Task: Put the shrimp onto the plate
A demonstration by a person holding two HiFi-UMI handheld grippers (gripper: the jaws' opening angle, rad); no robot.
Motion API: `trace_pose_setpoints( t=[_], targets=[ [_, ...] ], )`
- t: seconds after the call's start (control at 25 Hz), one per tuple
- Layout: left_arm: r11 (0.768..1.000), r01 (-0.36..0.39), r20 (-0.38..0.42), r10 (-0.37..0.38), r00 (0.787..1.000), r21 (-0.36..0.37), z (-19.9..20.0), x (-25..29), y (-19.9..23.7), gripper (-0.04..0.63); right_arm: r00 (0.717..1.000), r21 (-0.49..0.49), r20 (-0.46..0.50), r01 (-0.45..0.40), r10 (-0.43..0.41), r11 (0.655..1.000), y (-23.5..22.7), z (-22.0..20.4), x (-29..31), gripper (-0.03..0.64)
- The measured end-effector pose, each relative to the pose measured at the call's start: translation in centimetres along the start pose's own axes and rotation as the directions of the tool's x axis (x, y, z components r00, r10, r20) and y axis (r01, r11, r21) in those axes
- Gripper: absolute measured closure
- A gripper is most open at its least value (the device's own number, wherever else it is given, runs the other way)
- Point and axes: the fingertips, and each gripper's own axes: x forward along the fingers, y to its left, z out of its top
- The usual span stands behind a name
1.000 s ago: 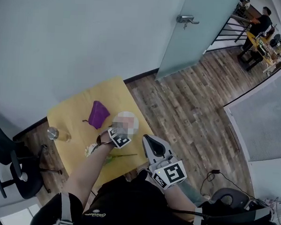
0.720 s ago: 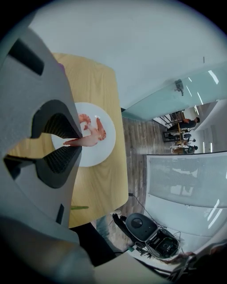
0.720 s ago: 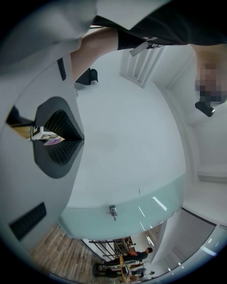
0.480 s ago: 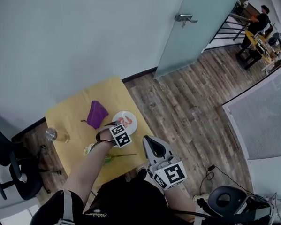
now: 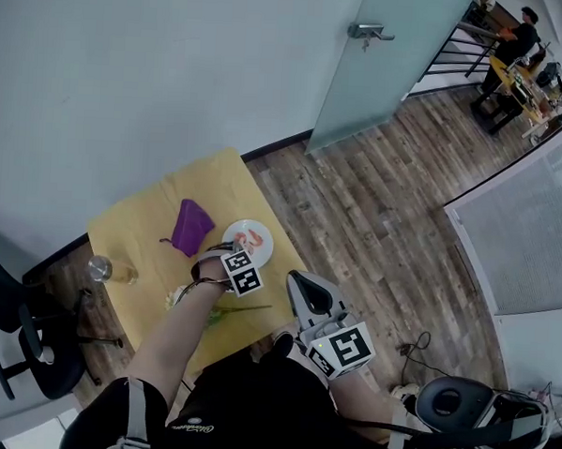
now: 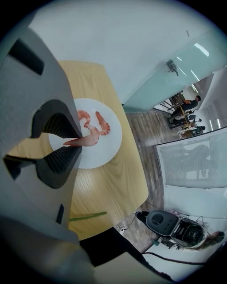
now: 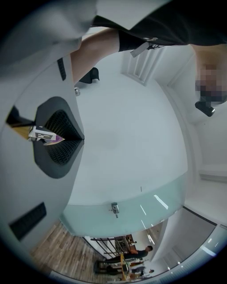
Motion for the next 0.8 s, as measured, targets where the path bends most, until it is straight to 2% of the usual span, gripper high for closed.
trace_pose_setpoints(
  t=[0.8],
  targets=[
    [1.0, -0.011, 0.011, 0.011, 1.0, -0.014, -0.14, 0.54, 0.03, 0.523, 1.0, 0.01, -0.006, 0.007, -0.007, 1.0, -0.24, -0.59, -0.07, 0.615]
  ],
)
